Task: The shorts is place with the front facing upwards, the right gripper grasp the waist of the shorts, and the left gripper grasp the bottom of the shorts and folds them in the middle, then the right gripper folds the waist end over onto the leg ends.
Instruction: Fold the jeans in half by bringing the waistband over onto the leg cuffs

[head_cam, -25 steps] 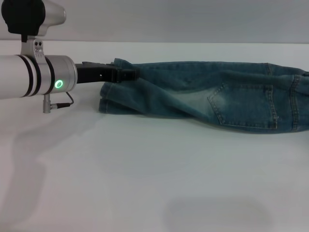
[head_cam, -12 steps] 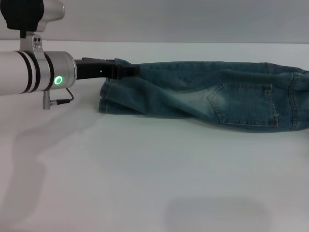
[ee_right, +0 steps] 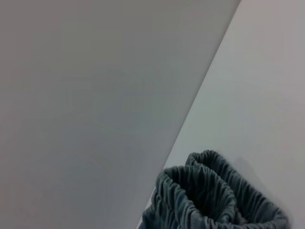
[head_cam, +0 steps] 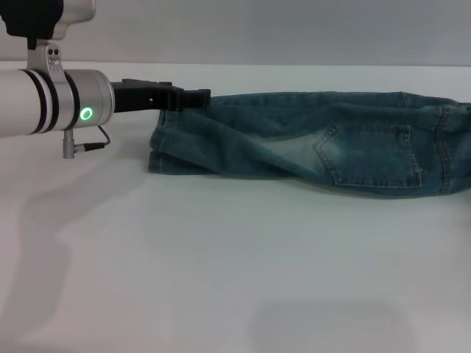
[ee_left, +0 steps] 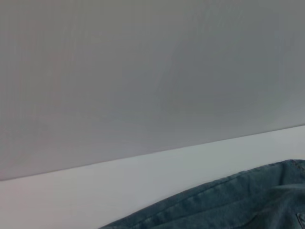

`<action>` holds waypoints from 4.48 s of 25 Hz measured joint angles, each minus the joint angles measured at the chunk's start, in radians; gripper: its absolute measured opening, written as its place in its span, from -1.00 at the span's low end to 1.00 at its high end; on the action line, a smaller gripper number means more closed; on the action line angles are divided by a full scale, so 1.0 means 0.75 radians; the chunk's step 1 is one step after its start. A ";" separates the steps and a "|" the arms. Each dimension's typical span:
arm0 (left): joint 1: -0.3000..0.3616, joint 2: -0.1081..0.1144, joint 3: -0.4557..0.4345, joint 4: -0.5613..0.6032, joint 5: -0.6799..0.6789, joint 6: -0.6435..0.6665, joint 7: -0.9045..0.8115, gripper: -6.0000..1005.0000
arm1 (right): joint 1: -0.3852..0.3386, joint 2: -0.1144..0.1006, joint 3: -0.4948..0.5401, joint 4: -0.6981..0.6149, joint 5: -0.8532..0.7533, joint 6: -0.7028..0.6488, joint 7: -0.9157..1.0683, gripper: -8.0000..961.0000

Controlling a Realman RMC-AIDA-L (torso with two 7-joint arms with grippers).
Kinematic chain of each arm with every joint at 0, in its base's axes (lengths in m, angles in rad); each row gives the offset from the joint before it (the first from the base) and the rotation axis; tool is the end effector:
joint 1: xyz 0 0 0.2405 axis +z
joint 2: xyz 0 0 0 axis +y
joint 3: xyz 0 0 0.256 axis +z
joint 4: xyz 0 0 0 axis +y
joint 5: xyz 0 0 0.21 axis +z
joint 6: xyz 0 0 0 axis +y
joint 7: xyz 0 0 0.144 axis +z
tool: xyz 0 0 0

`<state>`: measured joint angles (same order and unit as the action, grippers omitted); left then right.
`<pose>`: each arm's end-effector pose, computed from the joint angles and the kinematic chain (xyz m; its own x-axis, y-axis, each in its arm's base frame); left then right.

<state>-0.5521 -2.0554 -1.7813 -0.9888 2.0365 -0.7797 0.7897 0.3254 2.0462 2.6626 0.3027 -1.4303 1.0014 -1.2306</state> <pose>-0.2044 0.4191 -0.0111 0.6529 0.5838 0.4826 0.7575 -0.5033 -0.4158 0.4088 0.3000 0.0312 -0.3737 -0.2980 -0.8784 -0.9252 0.1867 0.3303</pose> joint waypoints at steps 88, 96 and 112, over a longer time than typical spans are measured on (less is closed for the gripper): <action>0.272 -0.010 -0.019 0.060 -0.304 0.450 0.252 0.62 | 0.738 0.031 -0.849 0.118 0.156 -0.071 0.460 -0.75; 0.267 -0.012 -0.008 0.071 -0.322 0.457 0.257 0.62 | 0.768 0.030 -0.942 0.145 0.151 -0.136 0.517 -0.68; 0.240 -0.006 -0.019 0.056 -0.339 0.471 0.260 0.62 | 0.800 0.026 -1.000 0.152 0.143 -0.189 0.580 -0.54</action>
<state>-0.3724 -2.0602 -1.7956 -0.9469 1.7822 -0.4261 0.9849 0.9256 2.0655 1.9127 0.4169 -1.3227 0.8596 -0.7960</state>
